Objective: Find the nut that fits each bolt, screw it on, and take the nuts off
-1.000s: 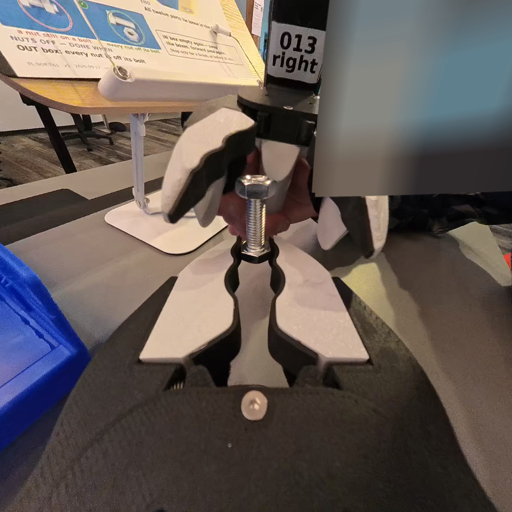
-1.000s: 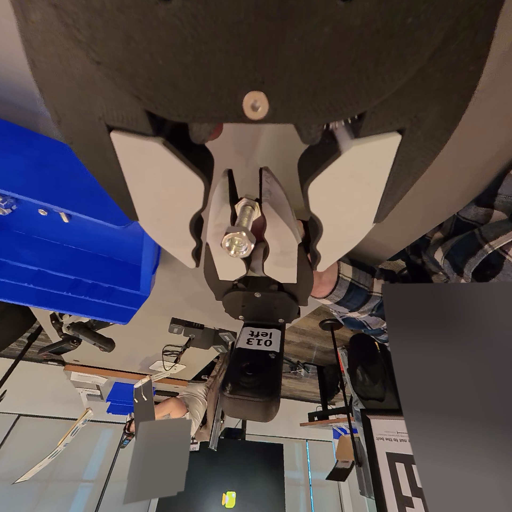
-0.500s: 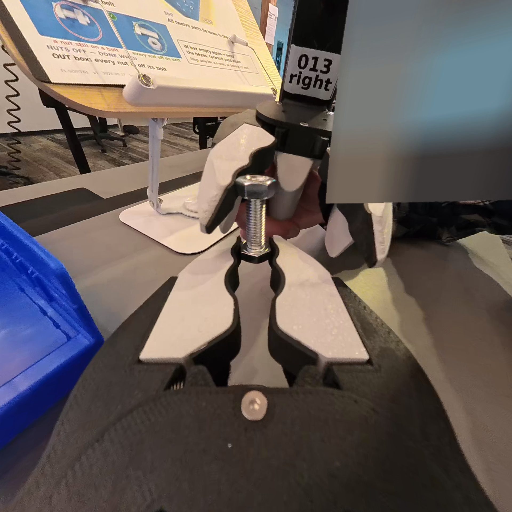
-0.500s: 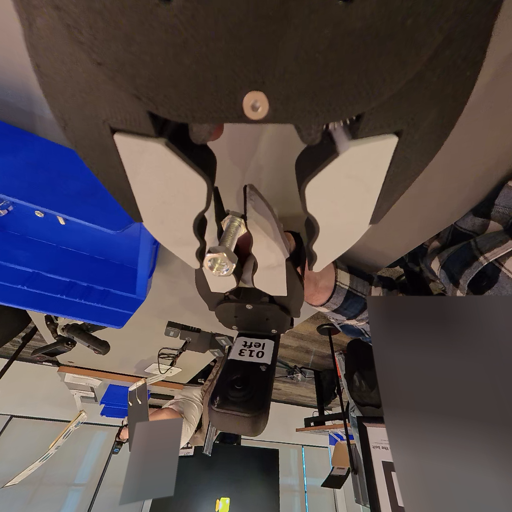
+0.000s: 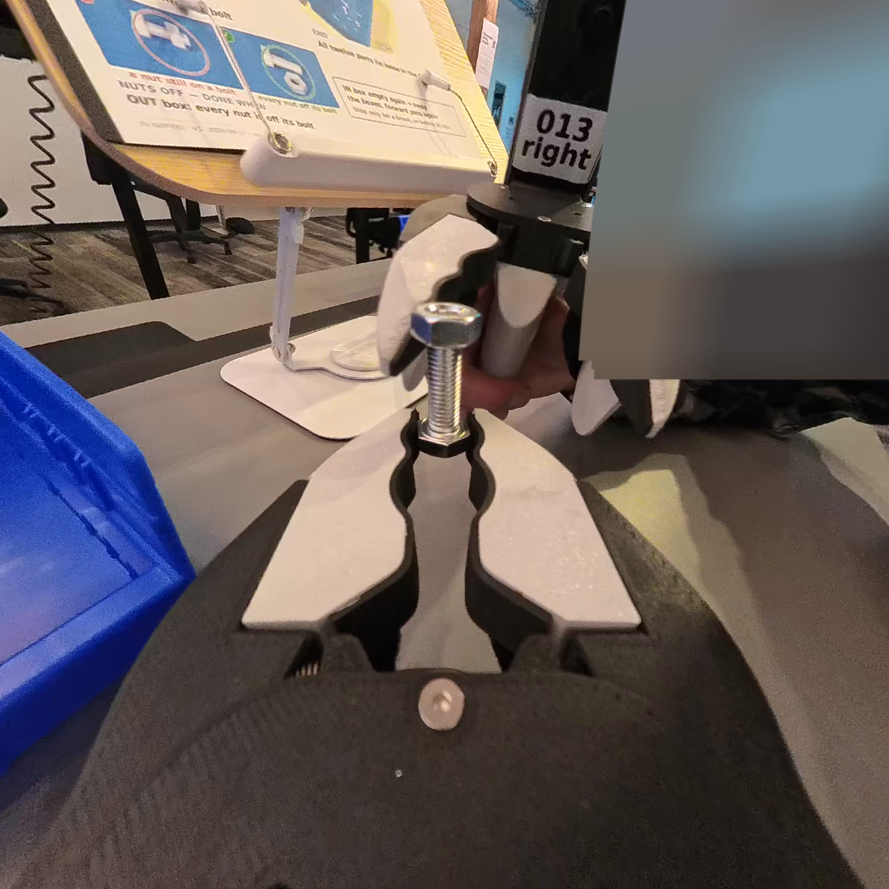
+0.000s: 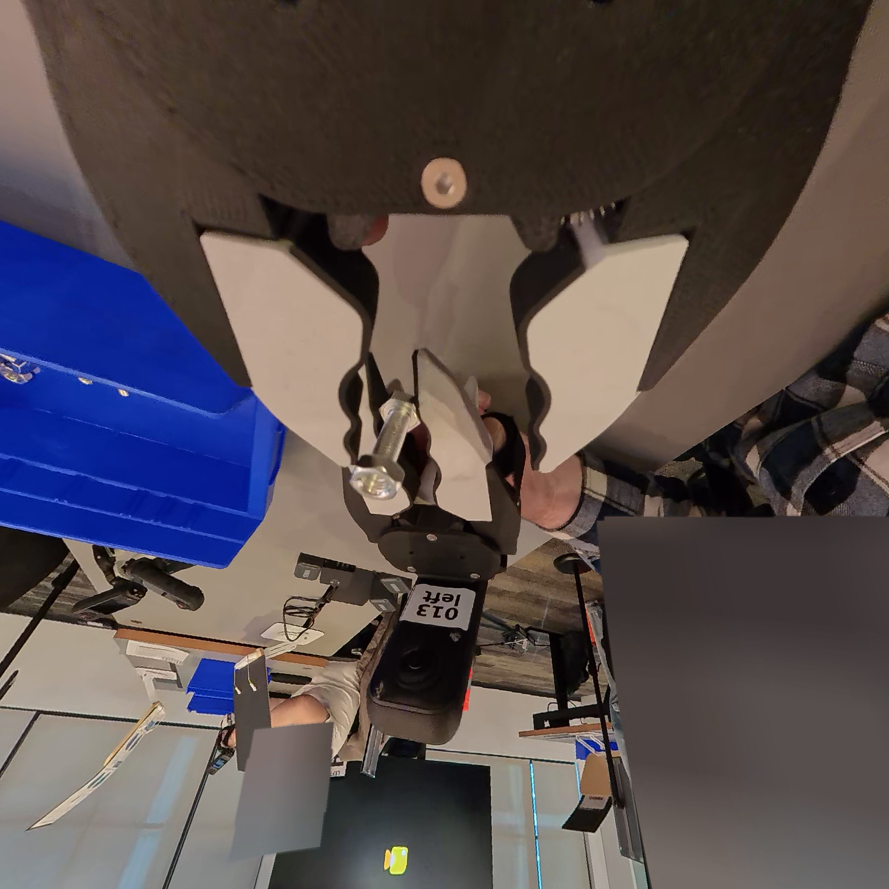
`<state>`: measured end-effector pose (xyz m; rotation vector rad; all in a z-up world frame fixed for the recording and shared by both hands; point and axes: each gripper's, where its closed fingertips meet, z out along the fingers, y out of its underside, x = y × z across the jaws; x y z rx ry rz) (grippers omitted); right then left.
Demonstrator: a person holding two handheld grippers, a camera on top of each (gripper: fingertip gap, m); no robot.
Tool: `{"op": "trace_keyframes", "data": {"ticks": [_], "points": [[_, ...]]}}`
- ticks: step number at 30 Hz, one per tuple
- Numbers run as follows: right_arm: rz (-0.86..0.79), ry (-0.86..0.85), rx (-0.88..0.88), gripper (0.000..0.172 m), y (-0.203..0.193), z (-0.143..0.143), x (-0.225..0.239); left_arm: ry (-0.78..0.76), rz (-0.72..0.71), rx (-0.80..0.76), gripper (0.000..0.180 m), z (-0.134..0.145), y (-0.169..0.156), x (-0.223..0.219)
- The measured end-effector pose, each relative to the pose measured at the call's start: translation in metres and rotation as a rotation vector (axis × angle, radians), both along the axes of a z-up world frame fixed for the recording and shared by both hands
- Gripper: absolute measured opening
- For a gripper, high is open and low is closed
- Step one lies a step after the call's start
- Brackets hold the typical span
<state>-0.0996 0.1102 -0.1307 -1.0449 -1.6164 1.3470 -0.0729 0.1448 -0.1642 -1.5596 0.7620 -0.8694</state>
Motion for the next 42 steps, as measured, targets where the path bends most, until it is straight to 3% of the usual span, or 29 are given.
{"op": "trace_keyframes", "data": {"ticks": [4, 9, 15, 20, 25, 32, 34, 36, 42], "points": [[0.006, -0.004, 0.012, 0.051, 0.004, -0.002, 0.006, -0.004, 0.003, -0.003, 0.018, 0.0, 0.001, -0.001], [-0.047, 0.025, -0.039, 0.071, 0.015, 0.004, 0.003, 0.028, -0.007, -0.004, 0.018, -0.004, -0.001, 0.004], [0.002, 0.014, -0.002, 0.07, -0.001, 0.001, 0.001, 0.036, 0.0, -0.002, 0.018, -0.005, 0.0, 0.004], [0.004, 0.031, -0.022, 0.052, 0.008, 0.003, 0.009, 0.034, 0.007, -0.008, 0.018, -0.005, 0.001, 0.003], [-0.026, 0.048, -0.048, 0.067, 0.013, 0.006, 0.006, 0.019, 0.001, -0.014, 0.018, -0.004, 0.001, 0.002], [-0.009, 0.048, -0.02, 0.072, 0.002, 0.003, 0.002, 0.022, 0.017, -0.012, 0.018, -0.004, 0.002, 0.001], [-0.007, 0.048, -0.034, 0.069, 0.004, 0.003, 0.005, 0.019, 0.045, -0.014, 0.018, -0.003, 0.006, -0.004], [0.018, 0.058, -0.041, 0.046, 0.004, 0.004, 0.01, -0.013, 0.05, -0.026, 0.018, 0.0, 0.007, -0.009], [-0.049, 0.088, -0.081, 0.073, 0.016, 0.011, 0.005, 0.019, 0.007, -0.018, 0.018, -0.004, 0.002, 0.002]]}}
